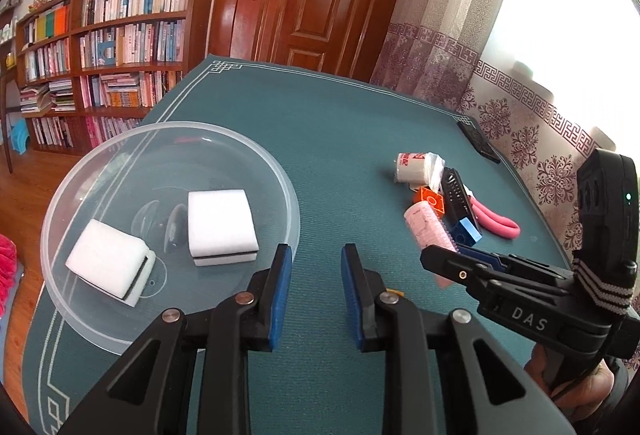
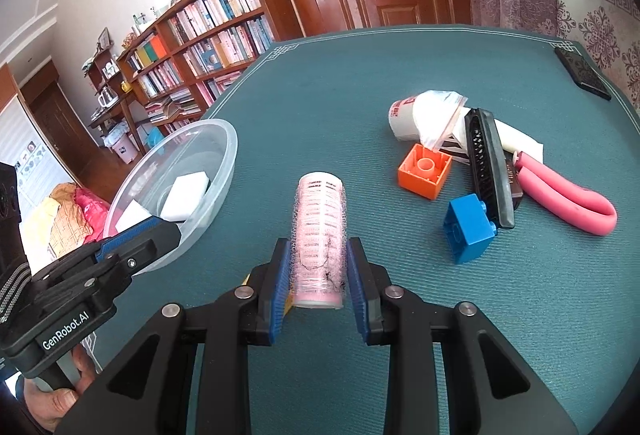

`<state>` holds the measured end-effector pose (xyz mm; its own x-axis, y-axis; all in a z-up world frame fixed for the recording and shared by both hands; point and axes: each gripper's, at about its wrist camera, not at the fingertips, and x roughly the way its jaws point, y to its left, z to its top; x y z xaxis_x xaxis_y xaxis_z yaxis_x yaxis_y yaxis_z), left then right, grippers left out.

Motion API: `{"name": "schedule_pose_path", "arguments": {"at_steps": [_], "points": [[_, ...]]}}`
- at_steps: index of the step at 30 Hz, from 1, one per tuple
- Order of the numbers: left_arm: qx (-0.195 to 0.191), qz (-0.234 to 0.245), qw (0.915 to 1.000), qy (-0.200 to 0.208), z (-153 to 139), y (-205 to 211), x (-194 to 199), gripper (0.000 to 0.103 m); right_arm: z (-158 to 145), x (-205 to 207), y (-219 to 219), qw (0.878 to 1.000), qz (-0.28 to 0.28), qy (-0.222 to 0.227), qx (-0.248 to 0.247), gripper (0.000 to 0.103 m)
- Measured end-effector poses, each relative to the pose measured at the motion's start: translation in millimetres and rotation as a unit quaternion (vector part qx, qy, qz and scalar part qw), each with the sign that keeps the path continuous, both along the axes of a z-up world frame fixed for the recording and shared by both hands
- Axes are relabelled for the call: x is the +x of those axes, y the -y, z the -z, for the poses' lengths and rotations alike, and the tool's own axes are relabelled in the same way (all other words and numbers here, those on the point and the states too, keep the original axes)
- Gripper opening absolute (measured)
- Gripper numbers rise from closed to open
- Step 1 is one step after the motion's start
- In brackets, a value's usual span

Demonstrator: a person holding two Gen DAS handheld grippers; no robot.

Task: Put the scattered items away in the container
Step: 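Close the left tool on the yellow toy brick and lift it, then carry the yellow brick with the left tool into the bowl while the right tool carries the roller there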

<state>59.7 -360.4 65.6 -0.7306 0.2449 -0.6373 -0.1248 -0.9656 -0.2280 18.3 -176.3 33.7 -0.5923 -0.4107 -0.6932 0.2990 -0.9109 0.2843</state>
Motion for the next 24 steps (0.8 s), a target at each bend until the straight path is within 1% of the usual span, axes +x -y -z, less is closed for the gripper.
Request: {"name": "schedule_pose_path", "arguments": {"at_steps": [3,5,6,7,8,9,10,14,17,19,20,21,22,24], "points": [[-0.001,0.02,0.9998,0.008,5.0,-10.6,1.1,0.029,3.2,1.8,-8.9,1.0,0.011,0.006,-0.002,0.03],[-0.004,0.036,0.9992,0.014,8.3,-20.4,1.0,0.031,4.2,3.4,-12.9,1.0,0.018,0.009,-0.003,0.03],[-0.007,0.043,0.9989,0.018,9.7,-24.8,0.4,0.037,5.2,3.4,-14.8,1.0,0.021,0.01,-0.004,0.03],[-0.009,0.049,0.9985,0.021,11.5,-29.2,0.7,0.047,6.0,3.4,-17.1,1.0,0.023,0.011,-0.006,0.031],[-0.012,0.054,0.9982,0.023,13.3,-32.7,1.4,0.053,6.9,3.5,-20.1,1.0,0.026,0.012,-0.008,0.031],[-0.015,0.055,0.998,0.025,15.4,-36.5,1.6,0.065,9.1,3.5,-23.9,1.0,0.027,0.012,-0.009,0.031],[-0.019,0.057,0.9978,0.028,17.2,-39.4,1.6,0.07,9.3,4.0,-25.7,0.999,0.029,0.012,-0.011,0.031],[-0.036,0.066,0.9964,0.041,26.1,-51.5,-0.3,0.07,9.2,5.7,-32.1,0.999,0.031,0.011,-0.016,0.031],[-0.047,0.069,0.9947,0.06,36.9,-58.0,-4.6,0.069,8.3,6.8,-35.1,0.999,0.032,0.01,-0.02,0.031],[-0.053,0.068,0.9937,0.071,43.6,-60.4,-6.7,0.054,7.6,6.4,-36.4,0.999,0.032,0.009,-0.023,0.031],[-0.063,0.064,0.9937,0.066,43.5,-61.2,-6.2,0.051,7.7,6.6,-37.1,0.999,0.032,0.008,-0.023,0.031],[-0.065,0.064,0.9937,0.065,42.7,-61.7,-5.9,0.042,7.9,6.5,-37.5,0.999,0.032,0.009,-0.024,0.03],[-0.06,0.067,0.9938,0.066,42.4,-61.1,-6.0,0.036,8.1,6.5,-37.9,0.999,0.031,0.01,-0.025,0.03],[-0.055,0.064,0.9944,0.065,41.5,-59.2,-5.2,0.036,8.5,6.0,-36.8,0.999,0.029,0.01,-0.026,0.03]]}}
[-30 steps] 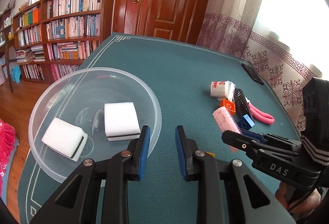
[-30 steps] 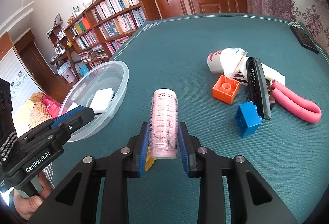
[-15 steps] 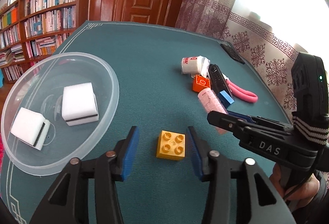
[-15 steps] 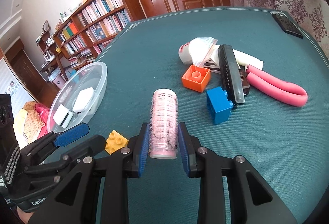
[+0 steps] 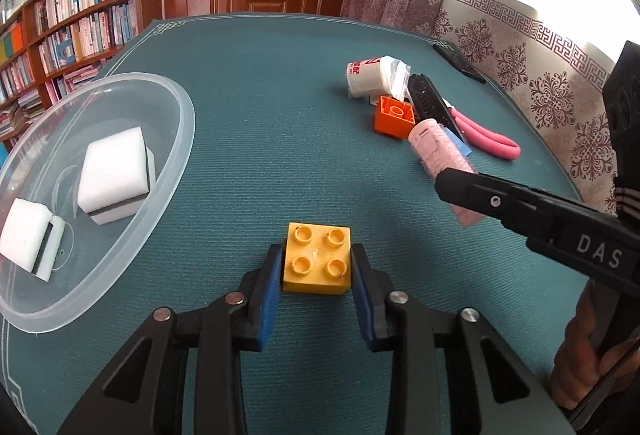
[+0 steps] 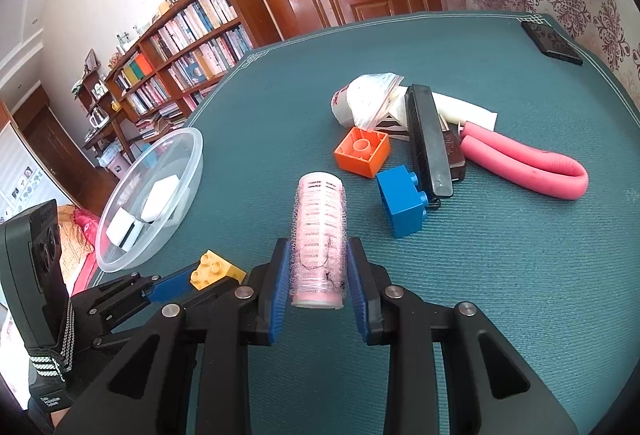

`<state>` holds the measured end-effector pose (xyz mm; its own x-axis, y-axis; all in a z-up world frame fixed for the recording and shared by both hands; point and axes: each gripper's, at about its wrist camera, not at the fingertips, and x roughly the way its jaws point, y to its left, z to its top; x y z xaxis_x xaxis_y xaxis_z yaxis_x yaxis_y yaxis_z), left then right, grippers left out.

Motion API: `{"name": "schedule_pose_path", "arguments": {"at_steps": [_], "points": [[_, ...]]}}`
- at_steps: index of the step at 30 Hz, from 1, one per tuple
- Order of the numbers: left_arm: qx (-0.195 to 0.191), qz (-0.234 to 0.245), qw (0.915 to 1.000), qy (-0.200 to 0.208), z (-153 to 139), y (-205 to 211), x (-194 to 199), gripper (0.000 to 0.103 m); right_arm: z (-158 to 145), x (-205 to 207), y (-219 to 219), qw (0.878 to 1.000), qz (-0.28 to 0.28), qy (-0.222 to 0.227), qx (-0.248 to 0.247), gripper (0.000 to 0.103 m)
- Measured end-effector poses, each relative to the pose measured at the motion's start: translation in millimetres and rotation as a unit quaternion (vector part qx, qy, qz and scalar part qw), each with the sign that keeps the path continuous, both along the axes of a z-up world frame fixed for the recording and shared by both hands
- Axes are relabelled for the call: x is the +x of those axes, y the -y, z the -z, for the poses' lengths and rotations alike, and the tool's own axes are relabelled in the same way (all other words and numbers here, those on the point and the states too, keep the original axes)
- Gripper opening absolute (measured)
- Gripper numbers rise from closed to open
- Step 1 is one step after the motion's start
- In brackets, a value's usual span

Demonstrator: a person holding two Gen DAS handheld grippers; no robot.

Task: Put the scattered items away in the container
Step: 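Carry the yellow brick with the left tool into the bowl while the right tool carries the roller there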

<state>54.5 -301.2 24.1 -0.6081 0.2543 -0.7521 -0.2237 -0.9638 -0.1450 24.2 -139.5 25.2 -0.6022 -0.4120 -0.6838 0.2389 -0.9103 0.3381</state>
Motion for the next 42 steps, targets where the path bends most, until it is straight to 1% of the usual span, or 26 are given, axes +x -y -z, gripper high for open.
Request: {"name": "schedule_pose_path", "arguments": {"at_steps": [3,9,14,18,22,27,34,42], "points": [[-0.005,-0.005,0.9999,-0.011,-4.9,2.6,3.4,0.036,-0.4,-1.1,4.0,1.0,-0.005,-0.001,0.001,0.03],[-0.006,-0.031,0.9981,-0.052,-27.3,21.9,10.3,0.036,-4.4,-5.1,20.1,1.0,-0.022,-0.005,0.002,0.03],[0.003,-0.069,0.9945,-0.078,-43.9,53.5,9.5,0.036,-11.0,-9.7,41.6,0.999,-0.042,-0.013,0.005,0.03],[-0.002,-0.104,0.9901,-0.095,-51.3,77.6,2.9,0.036,-16.4,-15.3,61.2,0.998,-0.06,-0.019,0.006,0.03],[-0.002,-0.139,0.985,-0.102,-53.2,105.6,-7.0,0.036,-22.4,-21.1,84.9,0.996,-0.079,-0.026,0.01,0.03],[-0.006,-0.168,0.9803,-0.104,-50.2,130.2,-18.6,0.036,-27.4,-27.9,114.8,0.994,-0.102,-0.033,0.013,0.03],[-0.008,-0.189,0.9771,-0.097,-42.1,157.1,-30.2,0.037,-29.7,-33.4,152.5,0.991,-0.131,-0.035,0.019,0.03],[-0.014,-0.209,0.9729,-0.098,-41.1,176.6,-36.4,0.037,-22.1,-35.9,184.2,0.986,-0.162,-0.029,0.028,0.031]]}}
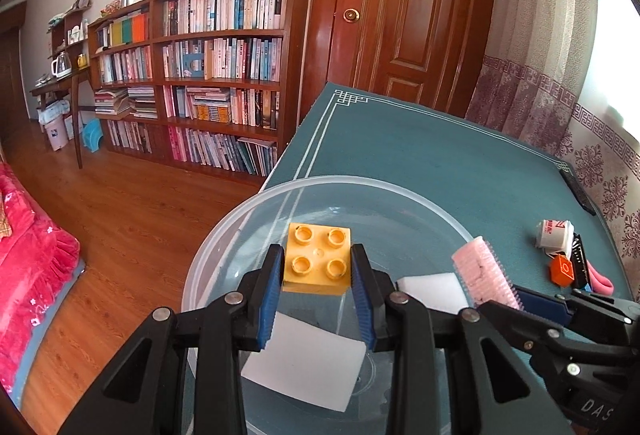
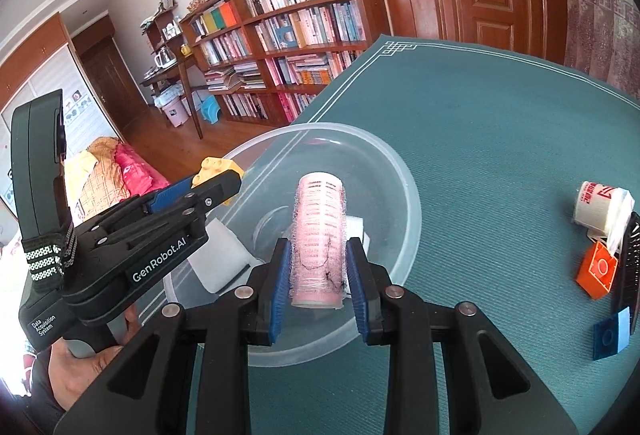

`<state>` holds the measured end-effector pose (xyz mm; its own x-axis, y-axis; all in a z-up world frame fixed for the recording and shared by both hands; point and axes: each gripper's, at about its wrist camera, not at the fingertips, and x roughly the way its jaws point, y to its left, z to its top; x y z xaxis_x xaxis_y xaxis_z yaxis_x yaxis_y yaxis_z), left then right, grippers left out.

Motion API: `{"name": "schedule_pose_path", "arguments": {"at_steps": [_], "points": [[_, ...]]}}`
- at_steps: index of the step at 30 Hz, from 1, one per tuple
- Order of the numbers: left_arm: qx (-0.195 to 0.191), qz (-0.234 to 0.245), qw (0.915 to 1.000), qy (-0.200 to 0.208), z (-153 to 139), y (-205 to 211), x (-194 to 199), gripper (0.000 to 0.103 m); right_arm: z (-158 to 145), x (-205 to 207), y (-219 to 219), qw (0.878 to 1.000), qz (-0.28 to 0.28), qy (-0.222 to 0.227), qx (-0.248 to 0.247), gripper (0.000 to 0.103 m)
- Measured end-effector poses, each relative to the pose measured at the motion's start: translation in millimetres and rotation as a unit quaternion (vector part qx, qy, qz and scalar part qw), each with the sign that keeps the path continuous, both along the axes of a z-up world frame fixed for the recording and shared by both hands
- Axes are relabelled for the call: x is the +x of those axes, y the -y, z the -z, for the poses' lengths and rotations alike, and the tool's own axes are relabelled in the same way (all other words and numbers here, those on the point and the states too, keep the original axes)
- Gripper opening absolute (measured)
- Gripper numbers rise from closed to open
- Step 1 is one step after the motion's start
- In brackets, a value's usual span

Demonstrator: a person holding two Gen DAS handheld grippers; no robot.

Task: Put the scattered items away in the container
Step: 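Carry the yellow brick with the left tool into the bowl while the right tool carries the roller there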

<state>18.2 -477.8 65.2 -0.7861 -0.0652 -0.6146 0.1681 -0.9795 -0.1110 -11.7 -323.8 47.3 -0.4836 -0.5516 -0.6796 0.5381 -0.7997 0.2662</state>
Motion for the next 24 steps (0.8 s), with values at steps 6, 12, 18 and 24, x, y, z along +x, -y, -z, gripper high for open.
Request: {"name": "schedule_pose_path", "arguments": {"at_steps": [6,12,18,24], "points": [[-0.002,-0.017,0.9998,-0.005,0.7,8.2,-1.4,0.079,7.9,-3.4,11.2,1.0,-0.009,0.011,0.005,0.031],[-0.01,-0.031,0.9995,-0.001,2.5,14.3,-2.4,0.083,15.0,-7.5,14.1,1.0,-0.013,0.026,0.005,0.032],[-0.015,-0.039,0.9991,0.004,3.0,17.1,-3.1,0.084,16.8,-6.6,18.3,1.0,-0.018,0.013,0.011,0.032],[-0.023,-0.042,0.9988,0.003,1.1,16.5,-2.0,0.086,17.0,-2.8,23.1,0.999,-0.025,-0.004,0.024,0.032]]}}
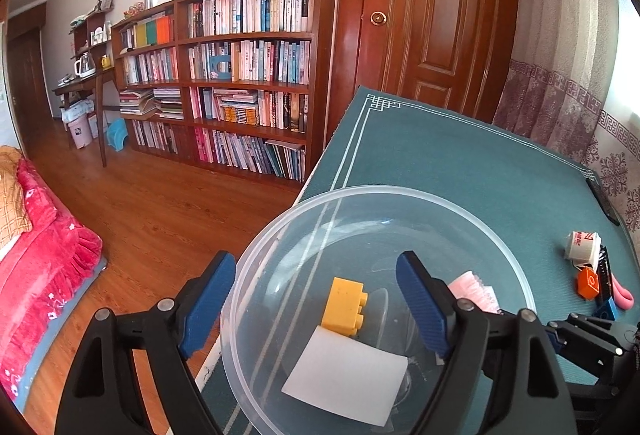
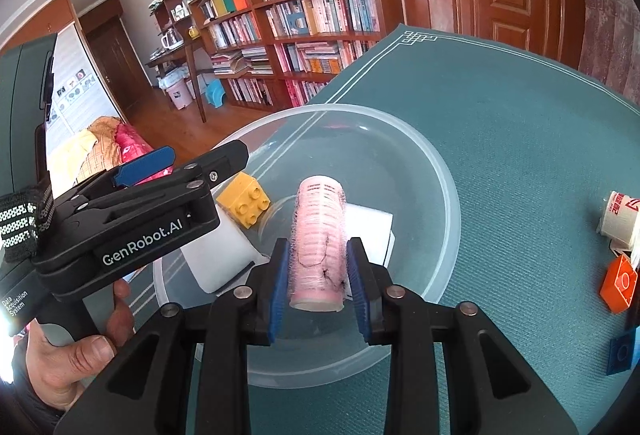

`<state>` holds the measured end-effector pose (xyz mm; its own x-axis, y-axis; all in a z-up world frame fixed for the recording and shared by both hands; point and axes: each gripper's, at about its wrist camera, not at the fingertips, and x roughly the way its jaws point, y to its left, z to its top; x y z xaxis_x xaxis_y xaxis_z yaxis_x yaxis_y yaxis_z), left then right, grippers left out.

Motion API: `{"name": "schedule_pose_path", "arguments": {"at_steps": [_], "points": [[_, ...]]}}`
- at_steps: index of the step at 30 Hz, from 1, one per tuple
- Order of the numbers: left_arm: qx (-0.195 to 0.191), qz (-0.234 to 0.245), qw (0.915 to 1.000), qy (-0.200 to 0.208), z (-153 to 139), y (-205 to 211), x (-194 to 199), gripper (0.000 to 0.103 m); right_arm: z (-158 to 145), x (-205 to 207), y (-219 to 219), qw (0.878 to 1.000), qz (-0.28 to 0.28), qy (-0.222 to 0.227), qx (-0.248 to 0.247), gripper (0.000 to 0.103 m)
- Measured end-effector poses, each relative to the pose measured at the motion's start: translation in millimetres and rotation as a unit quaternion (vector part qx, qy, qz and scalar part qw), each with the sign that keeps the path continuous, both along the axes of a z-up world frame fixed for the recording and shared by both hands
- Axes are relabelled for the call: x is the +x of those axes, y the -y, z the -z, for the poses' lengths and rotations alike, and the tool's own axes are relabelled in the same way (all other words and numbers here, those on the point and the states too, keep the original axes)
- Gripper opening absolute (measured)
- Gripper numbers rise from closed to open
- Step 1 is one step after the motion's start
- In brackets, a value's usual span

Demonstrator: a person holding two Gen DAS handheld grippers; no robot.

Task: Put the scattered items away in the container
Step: 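Carry the yellow brick with the left tool into the bowl while the right tool carries the roller there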

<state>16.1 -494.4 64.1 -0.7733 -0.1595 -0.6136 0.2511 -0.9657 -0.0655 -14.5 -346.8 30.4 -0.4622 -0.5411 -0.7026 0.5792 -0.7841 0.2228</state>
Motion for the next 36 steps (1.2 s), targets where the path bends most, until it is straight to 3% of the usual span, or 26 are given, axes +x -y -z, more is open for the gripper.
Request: {"name": "schedule_pose_path", "arguments": {"at_steps": [6,27,36], "points": [[-0.006,-0.001,1.0,-0.002,-2.4,-1.6,1.8,0.089,-0.2,1.6,-3.3,1.0,-0.008,0.009,-0.018,0.047],[-0.029,-0.004,0.9996,-0.002,-12.5,-10.1,6.2,0.09,-9.9,21.0,-5.9,0.997,-0.061,0.003,-0.042,0.047],[-0.038,0.006,0.9993,-0.003,-18.9,-22.9,10.0,0.09,-14.6,25.1,-27.8,0.998,-0.038,-0.001,-0.051,0.047]]}}
